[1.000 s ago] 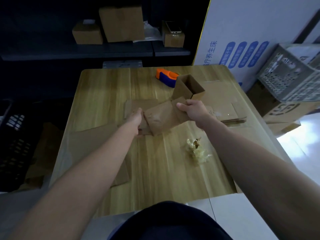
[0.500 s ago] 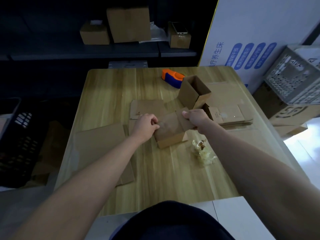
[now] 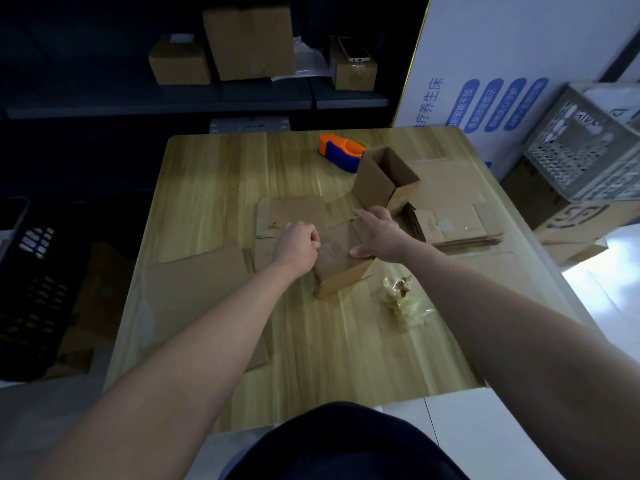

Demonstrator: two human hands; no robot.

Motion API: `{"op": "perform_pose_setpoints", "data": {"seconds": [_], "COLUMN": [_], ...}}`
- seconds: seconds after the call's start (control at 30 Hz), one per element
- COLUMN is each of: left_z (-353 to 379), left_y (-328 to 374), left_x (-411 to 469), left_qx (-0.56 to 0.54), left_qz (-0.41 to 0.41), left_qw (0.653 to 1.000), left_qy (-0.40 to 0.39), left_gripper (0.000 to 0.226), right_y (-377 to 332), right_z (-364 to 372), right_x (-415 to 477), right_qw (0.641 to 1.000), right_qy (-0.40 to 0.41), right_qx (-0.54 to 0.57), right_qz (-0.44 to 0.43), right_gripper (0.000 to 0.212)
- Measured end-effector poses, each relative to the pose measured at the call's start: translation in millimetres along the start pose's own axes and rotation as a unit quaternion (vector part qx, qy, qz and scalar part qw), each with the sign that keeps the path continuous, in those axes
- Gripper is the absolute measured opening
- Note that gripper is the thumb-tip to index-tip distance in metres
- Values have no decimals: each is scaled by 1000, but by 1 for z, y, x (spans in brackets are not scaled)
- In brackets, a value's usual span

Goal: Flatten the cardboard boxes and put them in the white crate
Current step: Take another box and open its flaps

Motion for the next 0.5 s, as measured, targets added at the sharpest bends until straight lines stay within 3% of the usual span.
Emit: {"op": "perform_pose_setpoints", "data": {"seconds": [0.23,0.43,0.5], "left_z": [8,11,10], "left_y": [-5,-13,-14], "left_x": [-5,-9,-8], "left_qx": [25,3,-5], "left_qz": [75,125,134], "left_qw": [997,992,991], "left_qy": [-6,22,16], "left_gripper": [18,13,23], "right_y": [-3,-6,-7], "right_z": [0,4,6], "right_x": [-3,2,4], "right_qw": [997,975,971], "right_qy": [23,55,30], "right_qx": [-72,-197,-201], "right_qz": [-8,-88,-124], "right_gripper": [83,82,79]}}
Point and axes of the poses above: each hand's wrist, its own x-axis towards the middle knuckle, its own z-axis out of the palm, y = z × x, the point moved 1 cm from there along x, towards the middle knuckle, and after that the axes turned 7 degrees about z, right-handed, at the moved point
